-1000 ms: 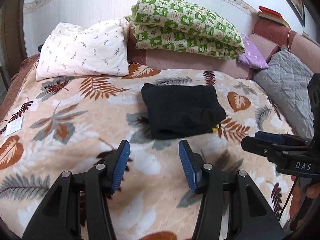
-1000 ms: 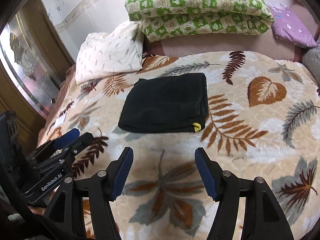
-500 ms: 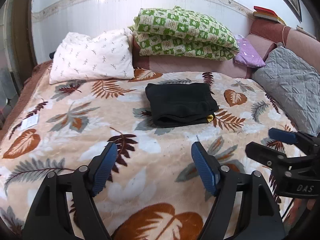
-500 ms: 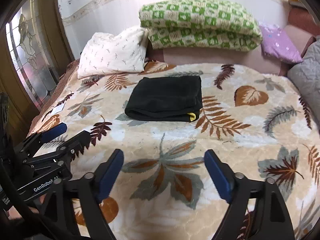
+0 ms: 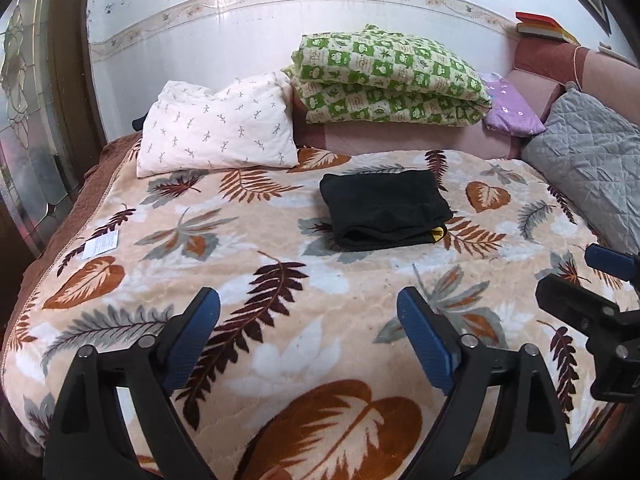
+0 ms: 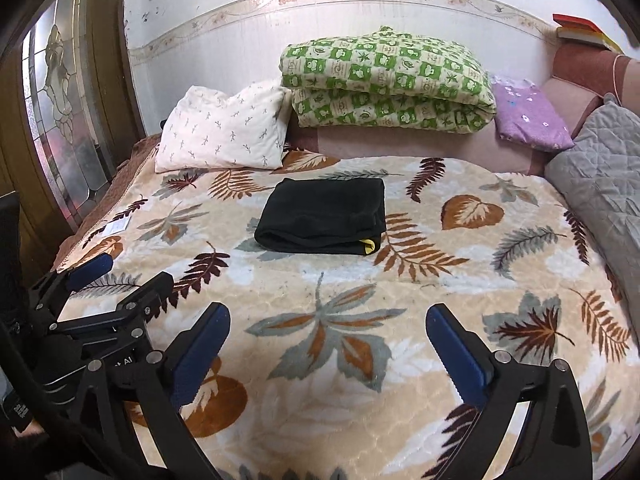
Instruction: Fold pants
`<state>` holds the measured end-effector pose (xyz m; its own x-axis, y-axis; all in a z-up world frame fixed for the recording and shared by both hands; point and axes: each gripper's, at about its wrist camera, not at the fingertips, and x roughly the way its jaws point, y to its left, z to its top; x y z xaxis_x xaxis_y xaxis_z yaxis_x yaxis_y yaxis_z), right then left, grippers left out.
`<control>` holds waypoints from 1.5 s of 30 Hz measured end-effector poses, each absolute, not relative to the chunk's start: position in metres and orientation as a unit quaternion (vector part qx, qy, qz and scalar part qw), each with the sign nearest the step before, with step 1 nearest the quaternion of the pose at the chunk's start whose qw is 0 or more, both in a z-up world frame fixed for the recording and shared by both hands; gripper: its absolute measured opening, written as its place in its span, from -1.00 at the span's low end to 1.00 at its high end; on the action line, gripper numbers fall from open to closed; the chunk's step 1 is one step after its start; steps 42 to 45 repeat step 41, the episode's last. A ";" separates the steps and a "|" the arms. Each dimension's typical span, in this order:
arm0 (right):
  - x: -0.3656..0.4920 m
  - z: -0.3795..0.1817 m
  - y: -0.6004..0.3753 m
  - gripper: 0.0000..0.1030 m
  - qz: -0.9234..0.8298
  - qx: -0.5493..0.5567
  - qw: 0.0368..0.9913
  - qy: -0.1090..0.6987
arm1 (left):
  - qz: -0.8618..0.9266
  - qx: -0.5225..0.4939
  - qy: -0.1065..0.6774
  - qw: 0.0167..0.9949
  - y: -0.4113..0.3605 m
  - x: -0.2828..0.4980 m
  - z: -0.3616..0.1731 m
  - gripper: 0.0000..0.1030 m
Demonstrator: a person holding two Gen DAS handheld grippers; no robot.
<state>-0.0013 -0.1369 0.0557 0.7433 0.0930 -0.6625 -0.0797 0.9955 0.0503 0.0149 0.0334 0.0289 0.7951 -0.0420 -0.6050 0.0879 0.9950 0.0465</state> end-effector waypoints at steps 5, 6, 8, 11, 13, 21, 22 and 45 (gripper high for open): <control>-0.005 0.060 -0.139 0.93 0.044 0.015 0.934 0.355 | -0.030 0.049 0.309 0.949 0.031 0.007 0.032 0.78; -0.007 0.061 -0.139 0.93 0.044 0.015 0.934 0.355 | -0.031 0.049 0.309 0.949 0.031 0.006 0.033 0.78; -0.009 0.062 -0.138 0.93 0.044 0.014 0.934 0.354 | -0.032 0.044 0.308 0.950 0.032 0.005 0.035 0.78; -0.011 0.064 -0.136 0.93 0.044 0.011 0.934 0.355 | -0.034 0.038 0.308 0.950 0.032 0.003 0.037 0.79; -0.012 0.064 -0.136 0.93 0.046 0.012 0.933 0.356 | -0.034 0.037 0.309 0.950 0.032 0.003 0.038 0.79; -0.014 0.066 -0.136 0.93 0.045 0.012 0.934 0.354 | -0.037 0.033 0.310 0.950 0.032 0.001 0.039 0.79; -0.015 0.066 -0.136 0.93 0.045 0.012 0.934 0.354 | -0.037 0.033 0.309 0.950 0.031 0.000 0.040 0.79; -0.018 0.067 -0.136 0.93 0.045 0.010 0.934 0.355 | -0.042 0.030 0.301 0.952 0.021 -0.002 0.046 1.00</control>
